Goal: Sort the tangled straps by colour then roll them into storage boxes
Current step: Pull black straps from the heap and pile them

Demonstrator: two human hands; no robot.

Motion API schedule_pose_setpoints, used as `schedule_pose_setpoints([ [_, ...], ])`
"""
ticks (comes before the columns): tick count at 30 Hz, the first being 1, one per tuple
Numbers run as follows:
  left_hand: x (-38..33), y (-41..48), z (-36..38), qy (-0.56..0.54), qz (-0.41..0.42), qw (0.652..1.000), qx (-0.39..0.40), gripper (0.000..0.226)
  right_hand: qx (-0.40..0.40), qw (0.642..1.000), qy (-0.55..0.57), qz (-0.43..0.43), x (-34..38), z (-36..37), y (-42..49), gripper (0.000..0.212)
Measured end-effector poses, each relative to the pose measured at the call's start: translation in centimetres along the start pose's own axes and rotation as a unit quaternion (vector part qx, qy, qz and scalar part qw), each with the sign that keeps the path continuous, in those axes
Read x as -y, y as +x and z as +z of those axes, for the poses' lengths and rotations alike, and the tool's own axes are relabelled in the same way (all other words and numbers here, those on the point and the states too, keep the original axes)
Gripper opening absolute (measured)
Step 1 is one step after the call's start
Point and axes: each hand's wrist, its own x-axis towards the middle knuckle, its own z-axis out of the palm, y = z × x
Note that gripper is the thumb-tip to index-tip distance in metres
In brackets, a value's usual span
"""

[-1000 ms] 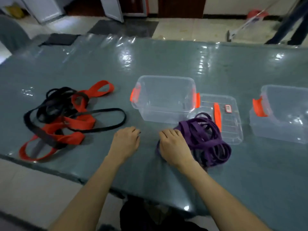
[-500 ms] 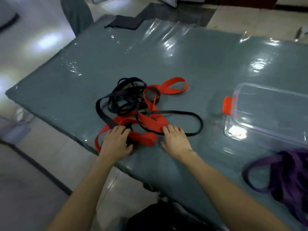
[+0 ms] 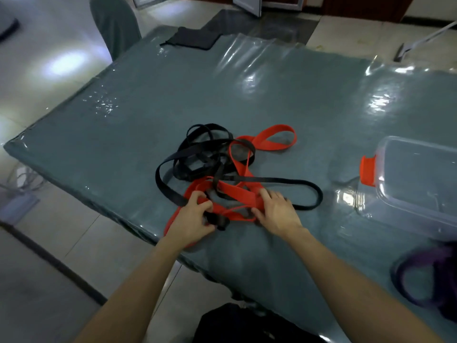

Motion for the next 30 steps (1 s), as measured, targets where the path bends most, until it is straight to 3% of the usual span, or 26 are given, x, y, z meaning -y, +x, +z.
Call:
schedule_pose_setpoints([
  [2, -1.1, 1.4, -0.1, -0.089, -0.010, 0.994, -0.060, 0.034, -0.035, 0.999, 0.009, -0.007, -0.5, -0.6, -0.2, 0.052],
  [5, -4.9, 3.7, -0.3, -0.183, 0.038, 0.980, -0.062, 0.033, -0.157, 0.987, 0.026, -0.018, -1.7, -2.7, 0.1, 0.040],
  [7, -7.5, 4.6, -0.5, -0.212, 0.100, 0.972, 0.013, 0.040, -0.240, 0.970, 0.009, -0.039, -3.2, -3.9, -0.1, 0.051],
  [9, -8.4, 4.8, -0.9, -0.211, 0.119, 0.959, 0.149, 0.054, -0.260, 0.965, 0.004, -0.023, -5.5, -3.9, -1.1, 0.059],
  [11, -7.4, 4.9, -1.6, -0.258, 0.075, 0.941, 0.206, 0.050, -0.194, 0.980, 0.005, 0.034, -7.4, -2.5, -2.8, 0.057],
  [12, -6.3, 5.0, -1.7, -0.290, 0.042, 0.943, 0.157, 0.037, -0.146, 0.987, 0.006, 0.063, -8.0, -1.5, -3.6, 0.053],
  [14, -3.6, 5.7, -2.0, -0.272, -0.064, 0.959, -0.052, 0.019, -0.100, 0.991, 0.006, 0.086, -8.6, -0.2, -4.5, 0.047],
  [16, -0.6, 6.4, -2.0, -0.177, -0.180, 0.946, -0.204, 0.032, -0.082, 0.992, -0.004, 0.097, -8.7, -0.2, -4.0, 0.044],
  [18, 1.9, 6.9, -1.7, -0.170, -0.276, 0.927, -0.188, 0.063, -0.040, 0.992, -0.016, 0.114, -8.5, -0.8, -2.8, 0.045],
  [20, 3.1, 7.8, -1.5, -0.254, -0.312, 0.906, -0.130, 0.070, 0.006, 0.991, -0.023, 0.131, -8.2, -1.4, -1.7, 0.048],
  [26, 2.9, 9.6, -2.3, -0.410, -0.325, 0.844, -0.114, 0.043, 0.106, 0.978, -0.001, 0.181, -7.4, -4.4, 0.1, 0.049],
  [28, 2.5, 9.9, -3.0, -0.414, -0.282, 0.859, -0.102, 0.032, 0.122, 0.971, -0.018, 0.203, -6.3, -5.8, 0.9, 0.054],
  [30, 1.9, 10.0, -4.2, -0.420, -0.211, 0.879, -0.076, 0.023, 0.040, 0.982, -0.027, 0.183, -4.8, -6.7, 2.2, 0.058],
])
